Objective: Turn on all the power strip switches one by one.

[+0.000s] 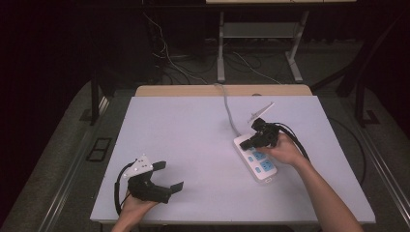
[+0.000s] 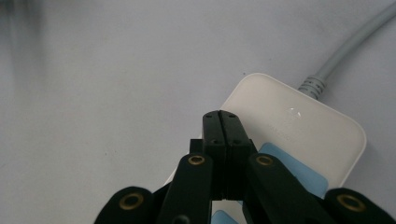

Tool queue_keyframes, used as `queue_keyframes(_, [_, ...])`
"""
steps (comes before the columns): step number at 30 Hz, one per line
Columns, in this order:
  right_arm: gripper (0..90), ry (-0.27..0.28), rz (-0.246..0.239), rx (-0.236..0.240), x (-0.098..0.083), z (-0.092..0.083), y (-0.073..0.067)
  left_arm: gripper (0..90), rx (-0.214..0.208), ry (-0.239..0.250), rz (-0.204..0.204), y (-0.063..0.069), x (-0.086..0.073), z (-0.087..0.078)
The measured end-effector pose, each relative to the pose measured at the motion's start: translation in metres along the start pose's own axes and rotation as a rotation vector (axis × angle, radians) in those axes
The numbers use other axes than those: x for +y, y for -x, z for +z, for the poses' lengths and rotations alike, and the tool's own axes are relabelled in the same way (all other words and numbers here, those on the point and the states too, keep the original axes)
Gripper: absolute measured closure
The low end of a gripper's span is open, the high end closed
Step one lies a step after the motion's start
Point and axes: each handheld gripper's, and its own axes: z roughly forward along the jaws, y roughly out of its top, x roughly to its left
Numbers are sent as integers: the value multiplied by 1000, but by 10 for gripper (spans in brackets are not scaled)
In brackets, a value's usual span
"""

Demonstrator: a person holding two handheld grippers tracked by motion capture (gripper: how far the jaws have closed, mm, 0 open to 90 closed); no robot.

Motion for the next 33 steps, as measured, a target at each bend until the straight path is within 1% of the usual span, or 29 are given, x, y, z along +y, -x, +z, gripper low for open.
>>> queue_keyframes(3, [900,3,-3,-8,0,-2,0,0,0,1,0,0,0,0])
queue_keyframes(4, [898,7,2,-8,0,-4,-1,0,0,1,0,0,0,0])
queue_keyframes(9, [897,31,-6,-24,-1,-13,-3,0,-1,1,0,1,0,0])
queue_keyframes(10, [892,34,0,-28,-1,-16,-4,0,-2,2,0,1,0,0])
queue_keyframes(15, [809,47,-1,-58,-3,-26,-6,0,-4,2,2,2,0,0])
queue_keyframes(18, [714,60,10,-82,-4,-33,-9,0,-4,4,1,2,1,0])
queue_keyframes(22, [540,92,18,-119,-6,-43,-14,0,-5,4,1,3,1,1])
queue_keyframes(23, [492,98,27,-125,-7,-46,-15,0,-6,5,3,3,1,1])
queue_keyframes(26, [376,137,32,-147,-11,-53,-19,0,-8,8,5,4,1,1])
queue_keyframes(29, [255,183,52,-171,-17,-60,-23,0,-10,10,6,4,2,1])
queue_keyframes(32, [106,211,93,-169,-24,-65,-27,0,-12,14,6,5,2,1])
queue_keyframes(33, [85,214,102,-173,-26,-66,-28,0,-13,15,6,5,2,1])
